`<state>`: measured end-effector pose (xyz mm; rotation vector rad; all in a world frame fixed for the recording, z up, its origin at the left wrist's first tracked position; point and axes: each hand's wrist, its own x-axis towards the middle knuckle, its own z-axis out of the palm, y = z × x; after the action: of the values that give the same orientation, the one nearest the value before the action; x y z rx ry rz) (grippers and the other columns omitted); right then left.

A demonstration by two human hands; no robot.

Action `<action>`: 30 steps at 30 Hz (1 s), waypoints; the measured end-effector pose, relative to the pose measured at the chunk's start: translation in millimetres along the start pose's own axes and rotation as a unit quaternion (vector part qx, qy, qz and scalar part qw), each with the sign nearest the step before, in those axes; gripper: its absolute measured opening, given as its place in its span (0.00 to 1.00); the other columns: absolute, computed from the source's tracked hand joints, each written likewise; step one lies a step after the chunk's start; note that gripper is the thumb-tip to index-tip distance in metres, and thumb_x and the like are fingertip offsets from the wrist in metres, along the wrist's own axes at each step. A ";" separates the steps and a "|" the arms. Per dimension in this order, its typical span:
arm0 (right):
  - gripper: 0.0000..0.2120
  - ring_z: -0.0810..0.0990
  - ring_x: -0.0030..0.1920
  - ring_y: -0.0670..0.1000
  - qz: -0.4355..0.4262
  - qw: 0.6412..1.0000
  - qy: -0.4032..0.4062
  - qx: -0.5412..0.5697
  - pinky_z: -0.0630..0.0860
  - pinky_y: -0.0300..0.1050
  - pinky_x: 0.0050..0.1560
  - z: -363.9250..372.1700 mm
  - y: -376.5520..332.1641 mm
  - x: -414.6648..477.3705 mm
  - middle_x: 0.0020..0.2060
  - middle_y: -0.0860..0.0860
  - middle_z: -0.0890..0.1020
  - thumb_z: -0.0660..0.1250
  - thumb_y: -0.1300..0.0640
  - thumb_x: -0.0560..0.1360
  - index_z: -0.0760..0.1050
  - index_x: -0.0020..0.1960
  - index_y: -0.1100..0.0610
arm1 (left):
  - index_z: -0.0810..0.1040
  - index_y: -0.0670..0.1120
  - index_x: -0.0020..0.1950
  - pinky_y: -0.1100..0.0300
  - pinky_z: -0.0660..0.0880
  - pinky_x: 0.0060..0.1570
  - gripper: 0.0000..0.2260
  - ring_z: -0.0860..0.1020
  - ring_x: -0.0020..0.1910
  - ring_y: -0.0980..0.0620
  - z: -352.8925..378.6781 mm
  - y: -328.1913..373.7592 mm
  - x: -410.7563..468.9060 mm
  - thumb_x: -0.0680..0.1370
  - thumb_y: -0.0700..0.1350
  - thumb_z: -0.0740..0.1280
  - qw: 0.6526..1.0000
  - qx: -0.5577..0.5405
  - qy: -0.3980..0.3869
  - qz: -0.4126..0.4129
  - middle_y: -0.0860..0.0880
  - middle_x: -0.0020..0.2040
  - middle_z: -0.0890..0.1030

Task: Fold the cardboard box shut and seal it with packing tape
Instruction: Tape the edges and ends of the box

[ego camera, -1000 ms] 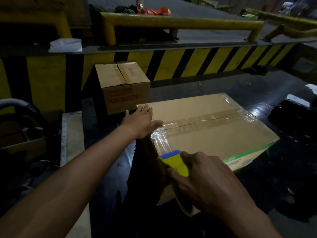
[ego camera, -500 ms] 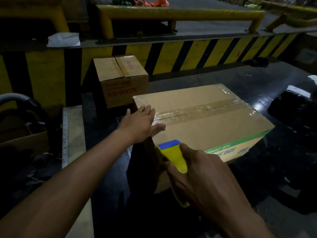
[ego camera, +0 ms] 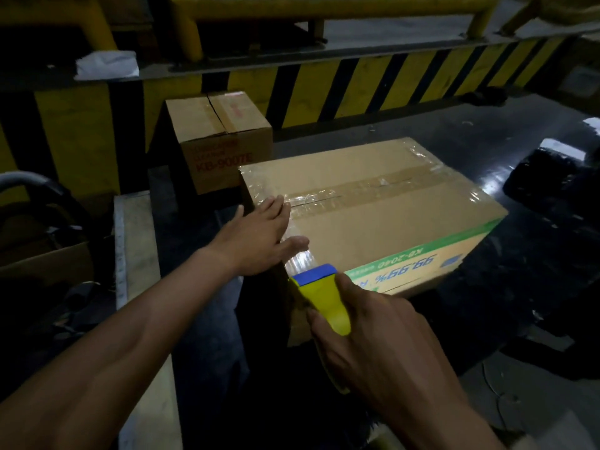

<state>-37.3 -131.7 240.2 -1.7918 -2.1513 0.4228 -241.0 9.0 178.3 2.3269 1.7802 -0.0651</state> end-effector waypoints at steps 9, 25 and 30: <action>0.31 0.80 0.53 0.54 0.012 0.999 -0.032 0.002 0.75 0.49 0.46 -7.9 10.2 -15.6 0.48 0.50 0.83 0.56 0.29 0.71 0.69 0.67 0.47 | 0.48 0.46 0.82 0.38 0.45 0.76 0.40 0.43 0.81 0.53 -6.9 6.6 -1.6 0.79 0.69 0.50 1.000 -0.022 -0.002 -0.014 0.49 0.83 0.44; 0.27 0.80 0.51 0.61 0.065 0.987 -0.150 0.000 0.70 0.46 0.39 38.5 40.0 12.9 0.46 0.58 0.83 0.66 0.32 0.67 0.77 0.45 0.57 | 0.49 0.41 0.81 0.42 0.47 0.77 0.43 0.45 0.81 0.49 10.3 27.1 -20.1 0.77 0.72 0.45 0.999 0.031 0.027 0.024 0.45 0.82 0.48; 0.30 0.80 0.55 0.59 0.039 0.994 -0.101 0.016 0.75 0.48 0.43 30.8 67.1 23.4 0.49 0.55 0.84 0.63 0.30 0.67 0.82 0.53 0.53 | 0.49 0.40 0.81 0.49 0.46 0.79 0.38 0.45 0.81 0.48 19.4 30.7 -26.3 0.81 0.66 0.48 0.997 0.006 0.068 0.034 0.43 0.82 0.49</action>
<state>5.9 -97.9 185.5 -1.8933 -2.1948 0.6804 -216.9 -27.3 167.9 2.4530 1.7639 0.0960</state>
